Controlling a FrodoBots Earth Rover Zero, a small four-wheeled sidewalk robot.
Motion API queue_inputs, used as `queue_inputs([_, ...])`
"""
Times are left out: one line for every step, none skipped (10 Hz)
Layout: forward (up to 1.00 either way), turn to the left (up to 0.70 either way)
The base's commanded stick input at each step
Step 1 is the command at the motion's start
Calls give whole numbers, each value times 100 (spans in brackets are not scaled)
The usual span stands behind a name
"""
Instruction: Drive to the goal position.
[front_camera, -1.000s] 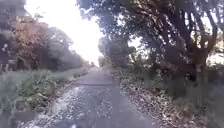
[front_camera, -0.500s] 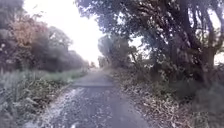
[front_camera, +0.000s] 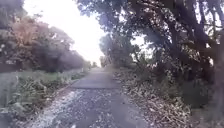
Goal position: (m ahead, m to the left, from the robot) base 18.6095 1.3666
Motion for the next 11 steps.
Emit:
queue_inputs([45, 27])
queue_inputs([45, 27])
queue_inputs([45, 27])
queue_inputs([45, 27])
queue_inputs([45, 27])
queue_inputs([45, 27])
queue_inputs([45, 27])
queue_inputs([45, 18])
queue_inputs([45, 5])
queue_inputs([45, 0])
queue_inputs([45, 0])
